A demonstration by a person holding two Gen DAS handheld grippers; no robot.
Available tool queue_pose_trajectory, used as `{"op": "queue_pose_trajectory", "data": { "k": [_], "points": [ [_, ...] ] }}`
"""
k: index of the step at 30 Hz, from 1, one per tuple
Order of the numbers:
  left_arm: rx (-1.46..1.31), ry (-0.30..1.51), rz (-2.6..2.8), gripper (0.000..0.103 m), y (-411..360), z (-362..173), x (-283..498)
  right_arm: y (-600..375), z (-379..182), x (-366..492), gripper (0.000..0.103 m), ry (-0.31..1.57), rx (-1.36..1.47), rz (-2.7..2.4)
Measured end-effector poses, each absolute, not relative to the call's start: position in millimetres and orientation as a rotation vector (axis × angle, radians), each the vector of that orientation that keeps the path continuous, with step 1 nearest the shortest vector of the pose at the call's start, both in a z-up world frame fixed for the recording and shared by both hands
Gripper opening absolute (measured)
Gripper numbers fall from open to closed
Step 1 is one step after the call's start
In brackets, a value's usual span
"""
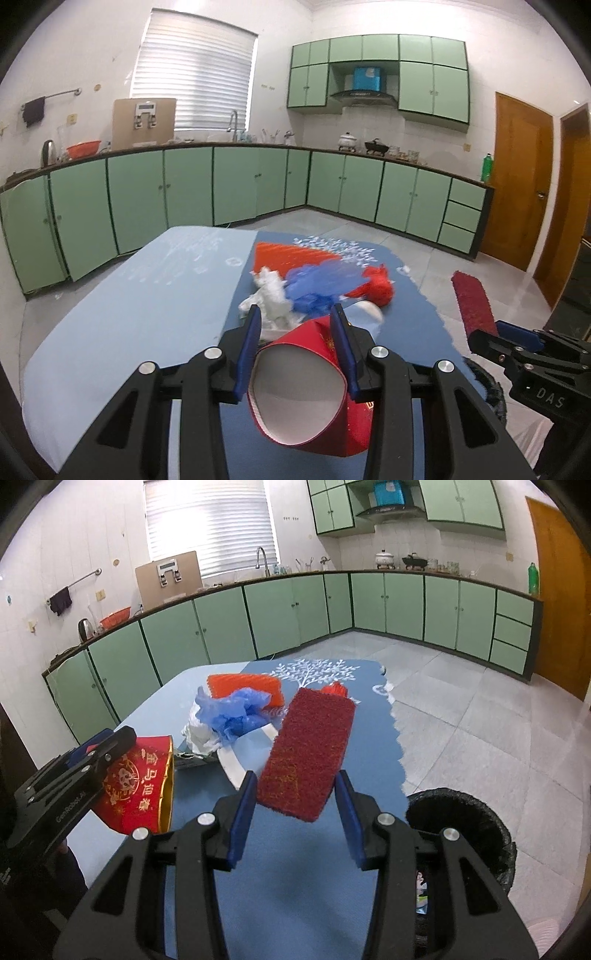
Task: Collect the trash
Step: 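Carry the red cone and red scrub pad over the black bin and release both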
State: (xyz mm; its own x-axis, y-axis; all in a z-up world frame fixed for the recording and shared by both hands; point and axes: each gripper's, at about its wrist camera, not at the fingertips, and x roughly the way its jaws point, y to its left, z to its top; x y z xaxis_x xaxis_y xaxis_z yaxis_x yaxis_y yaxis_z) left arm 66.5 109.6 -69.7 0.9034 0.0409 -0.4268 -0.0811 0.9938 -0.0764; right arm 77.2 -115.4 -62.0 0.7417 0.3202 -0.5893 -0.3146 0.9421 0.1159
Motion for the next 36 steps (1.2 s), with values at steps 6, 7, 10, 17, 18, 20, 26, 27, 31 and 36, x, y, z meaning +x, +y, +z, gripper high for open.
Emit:
{"op": "queue_pose_trajectory", "data": {
  "k": [6,7,10,17,18,20,26,27,31,36],
  "points": [
    [-0.078,0.418,0.006,0.038,85,-61,68,-138,-54,75,0.042,0.63,0.016,0.303],
    [-0.076,0.416,-0.008,0.038,80,-60,69,-143,-52,75,0.042,0.626,0.018,0.296],
    [-0.072,0.416,-0.044,0.038,66,-57,75,-158,-48,73,0.042,0.611,0.021,0.269],
    [-0.062,0.415,-0.139,0.038,29,-52,87,-197,-42,72,0.042,0.593,0.048,0.191],
    [-0.059,0.414,-0.155,0.038,22,-51,90,-202,-42,72,0.042,0.592,0.048,0.18],
    [-0.053,0.415,-0.185,0.038,9,-52,94,-214,-41,72,0.042,0.587,0.051,0.158],
    [-0.038,0.413,-0.257,0.038,-32,-54,108,-244,-45,72,0.042,0.592,0.068,0.103],
    [-0.035,0.413,-0.268,0.038,-39,-54,111,-249,-46,73,0.042,0.594,0.071,0.094],
    [-0.023,0.418,-0.309,0.038,-67,-56,123,-267,-52,74,0.042,0.6,0.076,0.062],
    [-0.012,0.44,-0.352,0.038,-95,-63,133,-290,-64,78,0.042,0.616,0.086,0.029]
  ]
}}
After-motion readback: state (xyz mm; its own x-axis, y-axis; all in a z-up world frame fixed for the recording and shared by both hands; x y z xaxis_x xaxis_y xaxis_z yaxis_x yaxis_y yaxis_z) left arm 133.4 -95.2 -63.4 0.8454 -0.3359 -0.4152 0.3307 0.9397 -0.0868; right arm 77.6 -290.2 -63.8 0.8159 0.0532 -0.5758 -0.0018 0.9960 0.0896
